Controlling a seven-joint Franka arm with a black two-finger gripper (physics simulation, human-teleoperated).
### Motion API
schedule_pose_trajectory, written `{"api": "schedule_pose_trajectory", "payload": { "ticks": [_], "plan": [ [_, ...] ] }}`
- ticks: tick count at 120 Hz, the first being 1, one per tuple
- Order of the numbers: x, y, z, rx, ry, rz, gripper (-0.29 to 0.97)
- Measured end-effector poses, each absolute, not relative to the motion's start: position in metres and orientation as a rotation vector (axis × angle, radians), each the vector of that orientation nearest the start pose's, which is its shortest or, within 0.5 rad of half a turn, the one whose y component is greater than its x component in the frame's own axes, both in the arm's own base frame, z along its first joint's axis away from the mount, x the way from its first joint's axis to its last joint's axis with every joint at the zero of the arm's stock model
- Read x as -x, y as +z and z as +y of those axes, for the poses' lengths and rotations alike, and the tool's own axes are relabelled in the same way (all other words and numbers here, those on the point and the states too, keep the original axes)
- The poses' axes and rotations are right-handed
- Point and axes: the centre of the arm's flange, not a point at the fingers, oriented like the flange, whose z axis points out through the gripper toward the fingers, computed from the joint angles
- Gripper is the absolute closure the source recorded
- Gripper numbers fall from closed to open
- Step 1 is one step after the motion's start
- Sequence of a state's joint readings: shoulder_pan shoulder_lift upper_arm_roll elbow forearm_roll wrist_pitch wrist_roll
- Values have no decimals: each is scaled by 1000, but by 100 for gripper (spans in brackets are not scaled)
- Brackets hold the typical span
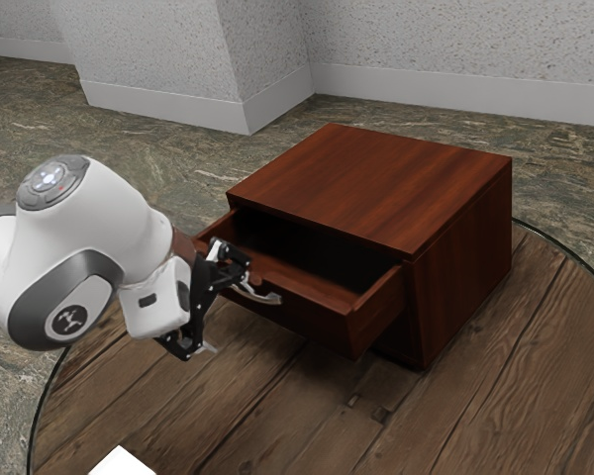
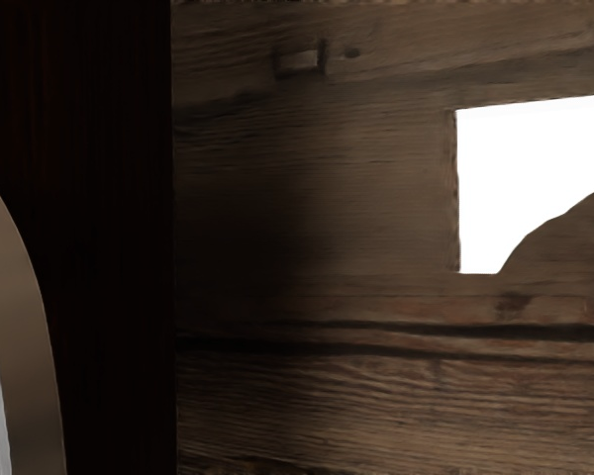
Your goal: Pull the drawer handle with one arm to open the drawer
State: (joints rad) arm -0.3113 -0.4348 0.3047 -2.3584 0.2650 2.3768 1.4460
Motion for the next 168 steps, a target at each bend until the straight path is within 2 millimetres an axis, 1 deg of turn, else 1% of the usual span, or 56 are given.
{"api": "schedule_pose_trajectory", "payload": {
  "ticks": [10, 17, 22, 35, 47, 52, 59, 62, 79, 82, 86, 90, 94, 95, 112, 119, 126, 136, 141, 146, 153, 157, 165, 168],
  "plan": [
    [-454, 534, 16, 1924, -393, 1976, 2],
    [-450, 531, 20, 1937, -393, 1973, 0],
    [-448, 530, 21, 1941, -394, 1973, 0],
    [-441, 525, 21, 1952, -397, 1982, -1],
    [-434, 526, 26, 1961, -402, 1977, 2],
    [-432, 527, 27, 1959, -400, 1979, 5],
    [-430, 528, 27, 1957, -391, 1984, 5],
    [-428, 531, 27, 1956, -392, 1985, 10],
    [-415, 546, 32, 1970, -427, 1996, 47],
    [-412, 549, 33, 1972, -428, 1998, 47],
    [-409, 552, 34, 1975, -429, 2001, 51],
    [-406, 556, 35, 1977, -431, 2003, 60],
    [-404, 560, 35, 1979, -431, 2005, 77],
    [-403, 561, 36, 1981, -432, 2003, 78],
    [-394, 576, 40, 1993, -432, 1996, 46],
    [-392, 582, 40, 1994, -428, 1997, 35],
    [-392, 594, 40, 1993, -431, 1990, 26],
    [-394, 616, 44, 2002, -449, 1960, 18],
    [-394, 628, 42, 2002, -456, 1946, 15],
    [-401, 644, 31, 1994, -444, 1935, 12],
    [-417, 664, 13, 2000, -408, 1913, 9],
    [-424, 671, 7, 2026, -399, 1892, 8],
    [-433, 680, 3, 2125, -403, 1819, 6],
    [-441, 683, 0, 2170, -398, 1786, 5]
  ]
}}
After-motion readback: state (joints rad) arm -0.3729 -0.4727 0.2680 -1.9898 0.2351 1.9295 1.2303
